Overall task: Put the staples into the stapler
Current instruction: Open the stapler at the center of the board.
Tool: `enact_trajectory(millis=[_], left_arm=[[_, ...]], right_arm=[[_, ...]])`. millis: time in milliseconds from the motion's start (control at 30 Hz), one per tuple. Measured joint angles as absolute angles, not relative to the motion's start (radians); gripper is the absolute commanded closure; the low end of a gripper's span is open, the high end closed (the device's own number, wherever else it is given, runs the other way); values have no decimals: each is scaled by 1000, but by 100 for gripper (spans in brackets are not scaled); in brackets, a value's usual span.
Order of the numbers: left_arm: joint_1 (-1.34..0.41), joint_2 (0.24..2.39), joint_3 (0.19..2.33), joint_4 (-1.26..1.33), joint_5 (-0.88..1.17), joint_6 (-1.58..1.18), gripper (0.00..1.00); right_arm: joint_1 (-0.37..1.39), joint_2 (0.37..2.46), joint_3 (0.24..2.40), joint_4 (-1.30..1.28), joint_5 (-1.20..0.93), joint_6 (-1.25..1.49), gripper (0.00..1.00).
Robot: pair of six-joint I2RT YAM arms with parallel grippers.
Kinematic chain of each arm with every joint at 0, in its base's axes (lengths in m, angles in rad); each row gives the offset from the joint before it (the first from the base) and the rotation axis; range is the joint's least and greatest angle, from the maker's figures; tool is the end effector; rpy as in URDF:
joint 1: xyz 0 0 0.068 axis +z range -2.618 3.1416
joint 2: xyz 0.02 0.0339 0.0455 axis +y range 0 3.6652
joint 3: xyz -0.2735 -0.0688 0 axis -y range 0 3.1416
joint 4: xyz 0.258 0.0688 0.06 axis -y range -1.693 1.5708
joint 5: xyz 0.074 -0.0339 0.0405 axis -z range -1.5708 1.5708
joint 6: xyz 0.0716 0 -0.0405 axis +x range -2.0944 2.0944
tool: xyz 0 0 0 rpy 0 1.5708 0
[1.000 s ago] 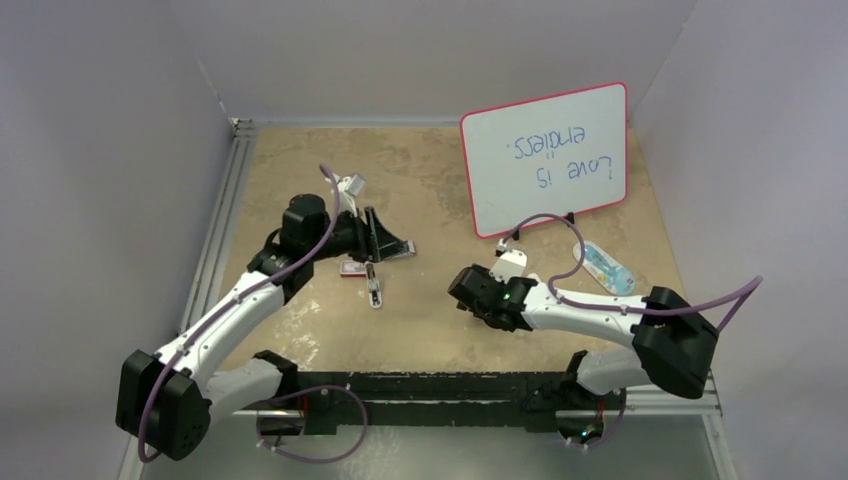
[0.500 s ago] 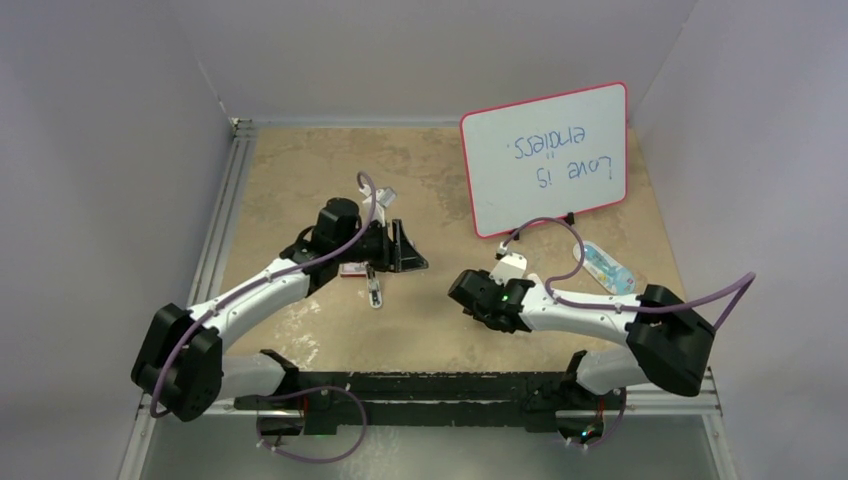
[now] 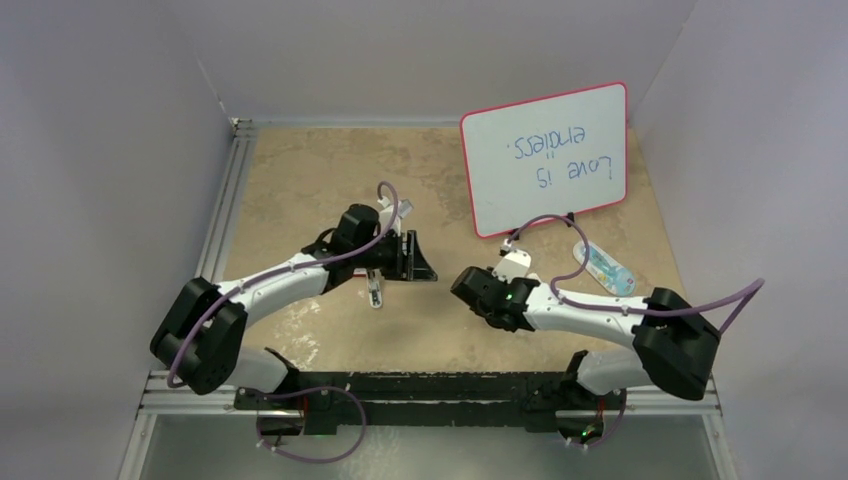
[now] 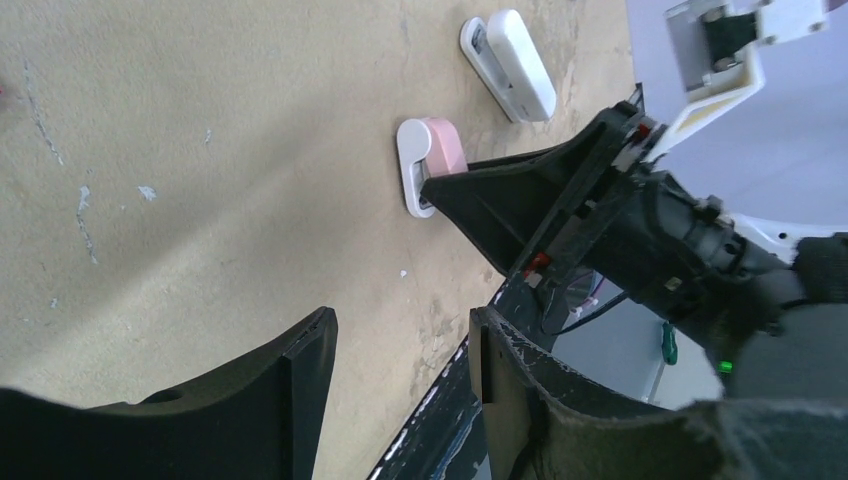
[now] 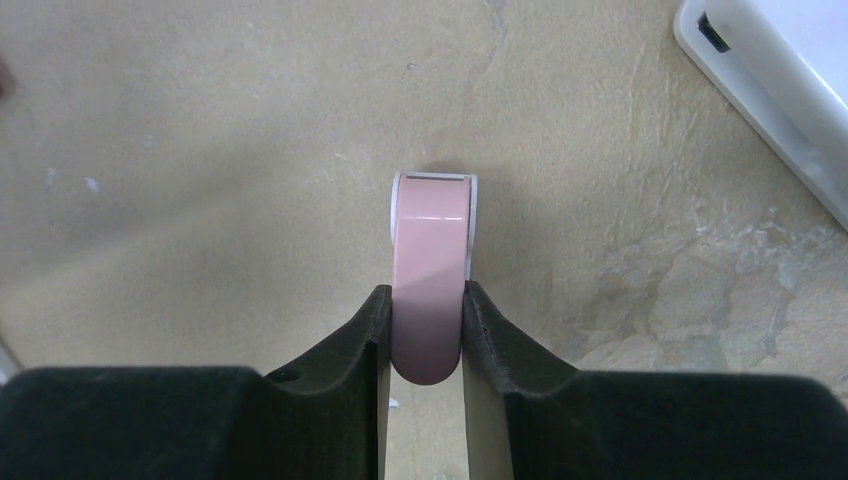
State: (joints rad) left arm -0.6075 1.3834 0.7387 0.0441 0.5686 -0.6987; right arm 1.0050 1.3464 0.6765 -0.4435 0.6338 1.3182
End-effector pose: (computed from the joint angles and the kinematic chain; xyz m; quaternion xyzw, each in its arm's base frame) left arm 0.2425 -0.2155 0.1992 0.0919 0.8542 -0.4690 0.2047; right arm 0.1735 0.1940 0.1488 0.2141 0.9031 0.0769 0.3642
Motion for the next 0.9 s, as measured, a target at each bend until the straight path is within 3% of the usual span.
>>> enact_trajectory(millis=[267,500,900], left_arm=[[-630,1496,760,56,595,-739,43],[-669,1621,765,152,617,-839,39],[-733,1725,766,294,587,-916,64]], right_arm=[[949,1193,618,-269,543,1190,83],[899,1222,618,-116,437,1121,84],[839,1239,617,7,295,1097,85]])
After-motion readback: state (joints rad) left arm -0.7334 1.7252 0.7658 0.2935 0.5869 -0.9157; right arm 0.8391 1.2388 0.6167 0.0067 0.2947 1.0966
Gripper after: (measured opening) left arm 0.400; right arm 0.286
